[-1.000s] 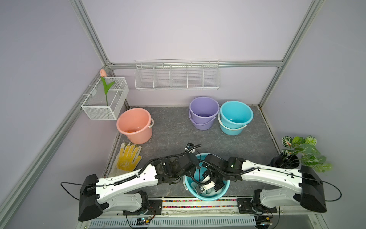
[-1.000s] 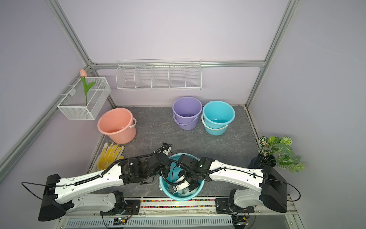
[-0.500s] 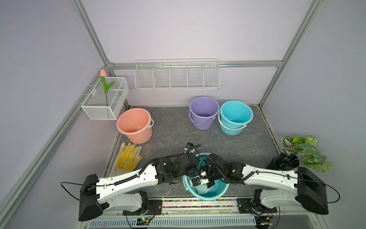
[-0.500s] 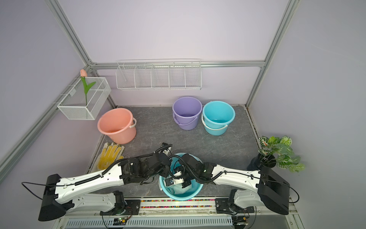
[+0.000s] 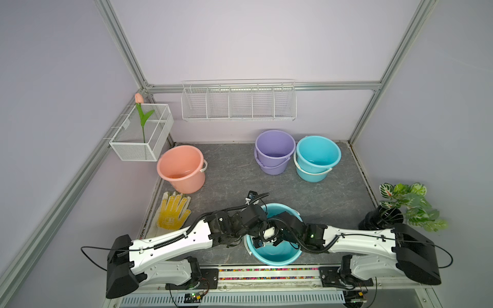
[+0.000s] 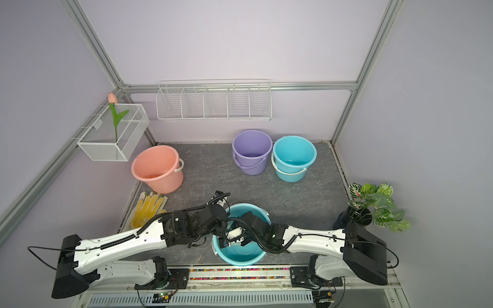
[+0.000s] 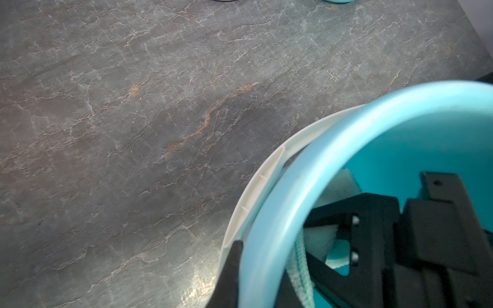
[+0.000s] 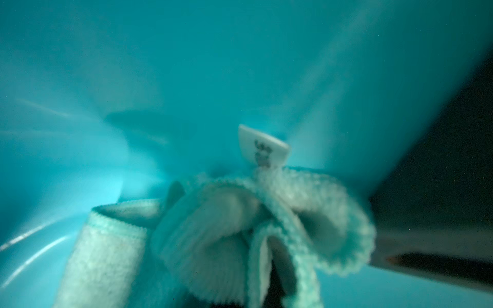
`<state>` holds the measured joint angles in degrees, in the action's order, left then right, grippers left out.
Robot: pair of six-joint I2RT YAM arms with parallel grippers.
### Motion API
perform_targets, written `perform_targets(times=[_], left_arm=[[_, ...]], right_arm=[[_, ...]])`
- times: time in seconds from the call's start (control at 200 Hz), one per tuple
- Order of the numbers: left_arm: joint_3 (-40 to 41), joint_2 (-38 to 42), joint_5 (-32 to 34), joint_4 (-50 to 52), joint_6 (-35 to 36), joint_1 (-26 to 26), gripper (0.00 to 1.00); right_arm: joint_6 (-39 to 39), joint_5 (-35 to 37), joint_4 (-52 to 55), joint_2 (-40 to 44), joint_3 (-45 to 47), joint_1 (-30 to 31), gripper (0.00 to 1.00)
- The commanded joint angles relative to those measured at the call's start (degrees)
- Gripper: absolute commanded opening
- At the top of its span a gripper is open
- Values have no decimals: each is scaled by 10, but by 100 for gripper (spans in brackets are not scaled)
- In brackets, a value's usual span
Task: Wipe the inside of the bucket with a cloth
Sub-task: Wipe the dirt from the inside of the bucket.
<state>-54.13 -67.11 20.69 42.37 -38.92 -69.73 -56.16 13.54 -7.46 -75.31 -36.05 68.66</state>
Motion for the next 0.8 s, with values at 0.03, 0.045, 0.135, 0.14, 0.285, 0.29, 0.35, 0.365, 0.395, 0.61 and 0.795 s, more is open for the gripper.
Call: perform_targets(times=[0.03,0.045,0.135,0.14,0.285,0.29,0.35,0.365,0.395,0.61,0.795], left_arm=[[16,-10,25,-16,18,-7,0],[16,-10,26,-16,18,-7,0],[16,-11,27,-16,17,-7,0],[15,-11,27,-16,17,-7,0],[14,-14,28,-15,18,-7,0],[14,-14,28,-16,18,-7,0],[14,-12,29,-15,18,-7,0],[13,-12,30,-15,17,-7,0],[13,-11,32,-14,17,-7,0],[10,-10,38,-13,17,-7,0],[8,-3,35,-28,17,-7,0]], right_arm=[[-88,109,64,-26,-33,11,7],[-92,113,80,-25,-37,13,7],[-109,127,176,-22,-65,19,7],[-109,127,181,-22,-67,20,7],[-106,126,323,-13,-108,24,7],[-106,125,327,-13,-109,24,7],[-97,114,388,-11,-128,24,7],[-93,111,404,-11,-133,24,7],[-86,108,431,-11,-139,25,7],[-14,23,568,-3,-195,24,7],[28,-87,555,31,-193,18,7]])
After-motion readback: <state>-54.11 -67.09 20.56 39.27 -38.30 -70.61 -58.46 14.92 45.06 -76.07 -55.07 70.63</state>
